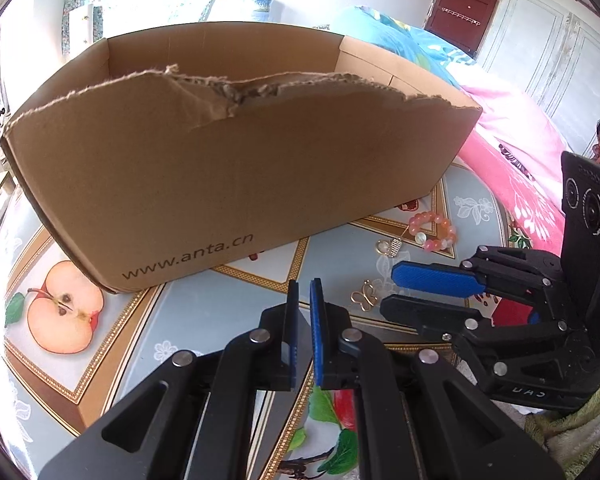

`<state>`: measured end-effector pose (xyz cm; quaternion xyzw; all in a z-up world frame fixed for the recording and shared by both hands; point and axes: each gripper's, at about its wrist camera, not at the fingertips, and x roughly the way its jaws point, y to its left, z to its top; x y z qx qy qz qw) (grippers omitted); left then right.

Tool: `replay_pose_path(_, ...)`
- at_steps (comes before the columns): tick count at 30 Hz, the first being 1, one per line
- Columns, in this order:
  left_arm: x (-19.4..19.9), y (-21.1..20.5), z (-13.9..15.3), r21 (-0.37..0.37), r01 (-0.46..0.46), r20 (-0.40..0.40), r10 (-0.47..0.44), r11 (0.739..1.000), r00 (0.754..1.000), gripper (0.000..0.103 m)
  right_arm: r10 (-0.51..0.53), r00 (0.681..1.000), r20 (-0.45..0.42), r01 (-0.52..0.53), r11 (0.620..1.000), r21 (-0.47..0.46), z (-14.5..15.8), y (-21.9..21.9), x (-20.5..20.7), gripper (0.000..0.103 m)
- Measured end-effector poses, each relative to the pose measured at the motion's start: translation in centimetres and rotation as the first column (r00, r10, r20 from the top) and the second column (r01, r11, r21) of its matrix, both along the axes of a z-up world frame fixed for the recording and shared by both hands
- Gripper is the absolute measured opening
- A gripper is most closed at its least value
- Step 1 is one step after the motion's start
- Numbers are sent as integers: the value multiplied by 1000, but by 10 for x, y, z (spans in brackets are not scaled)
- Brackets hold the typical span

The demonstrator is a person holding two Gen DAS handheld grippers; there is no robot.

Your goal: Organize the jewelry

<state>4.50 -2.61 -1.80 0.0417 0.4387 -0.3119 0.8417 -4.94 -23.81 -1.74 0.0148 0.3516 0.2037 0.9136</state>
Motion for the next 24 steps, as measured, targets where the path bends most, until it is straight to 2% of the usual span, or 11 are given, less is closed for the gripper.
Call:
replay_pose_path(7, 3, 6, -7, -13, -1, -14, 1, 1000, 1000, 5, 115, 992, -43, -119, 987, -110, -5, 5, 20, 25)
replay_pose_path(13, 5, 8, -9, -22, 5, -20, -6, 1000, 1000, 5, 166, 983, -83, -179, 968, -179, -2, 10, 27, 25)
replay_pose_path(16, 5, 9, -9, -26, 10, -19, -10, 1000, 1000, 5, 172, 980, -105, -192, 954, -229, 0, 18, 30, 25)
replay_pose_path(21, 3, 11, -8, -39, 10, -12, -11, 999, 1000, 5, 167, 976, -141, -199, 945, -261, 0, 25, 33, 25)
replay_pose_path(24, 1, 15, -8, -48, 10, -7, -11, 999, 1000, 5, 155, 975, -157, -194, 942, -275, 3, 32, 36, 18)
